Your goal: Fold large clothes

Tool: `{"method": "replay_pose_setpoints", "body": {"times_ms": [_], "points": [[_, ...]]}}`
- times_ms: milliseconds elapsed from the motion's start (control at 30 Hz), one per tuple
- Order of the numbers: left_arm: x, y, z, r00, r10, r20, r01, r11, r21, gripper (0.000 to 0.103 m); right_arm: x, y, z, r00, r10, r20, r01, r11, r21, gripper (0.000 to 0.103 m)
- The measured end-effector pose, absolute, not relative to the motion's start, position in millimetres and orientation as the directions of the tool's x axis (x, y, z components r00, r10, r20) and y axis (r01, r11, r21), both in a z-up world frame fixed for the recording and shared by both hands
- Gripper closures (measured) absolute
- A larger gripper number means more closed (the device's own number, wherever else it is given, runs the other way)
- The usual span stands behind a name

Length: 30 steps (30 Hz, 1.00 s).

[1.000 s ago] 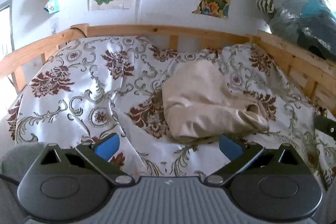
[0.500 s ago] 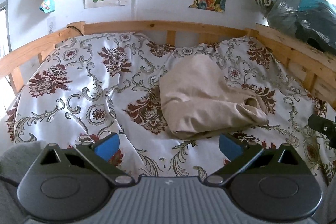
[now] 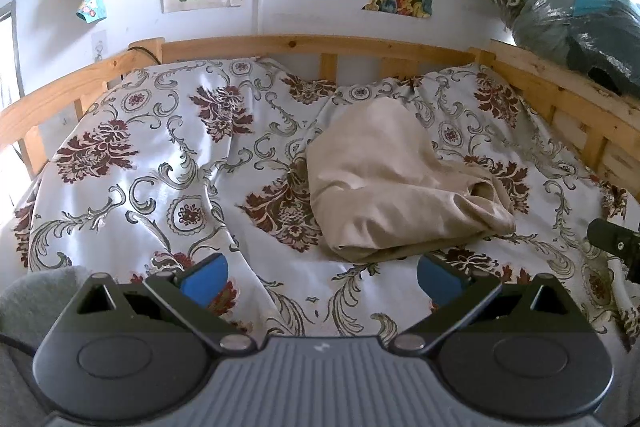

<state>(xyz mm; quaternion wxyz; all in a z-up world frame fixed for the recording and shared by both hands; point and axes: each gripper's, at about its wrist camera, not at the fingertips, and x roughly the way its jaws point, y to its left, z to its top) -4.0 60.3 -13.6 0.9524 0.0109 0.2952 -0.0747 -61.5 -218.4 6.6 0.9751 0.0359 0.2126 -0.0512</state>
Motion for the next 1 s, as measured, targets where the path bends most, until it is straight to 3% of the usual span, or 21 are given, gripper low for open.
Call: {"method": "replay_pose_setpoints", "body": {"times_ms": [1000], "points": [[-8.2, 55.2, -15.7, 0.805, -0.161, -0.571, 0.197, 0.980, 0.001, 0.001, -62.2, -216.8, 4.8, 0.900, -0.078, -0.429, 0.112, 0.992, 0.056, 0.001]]}}
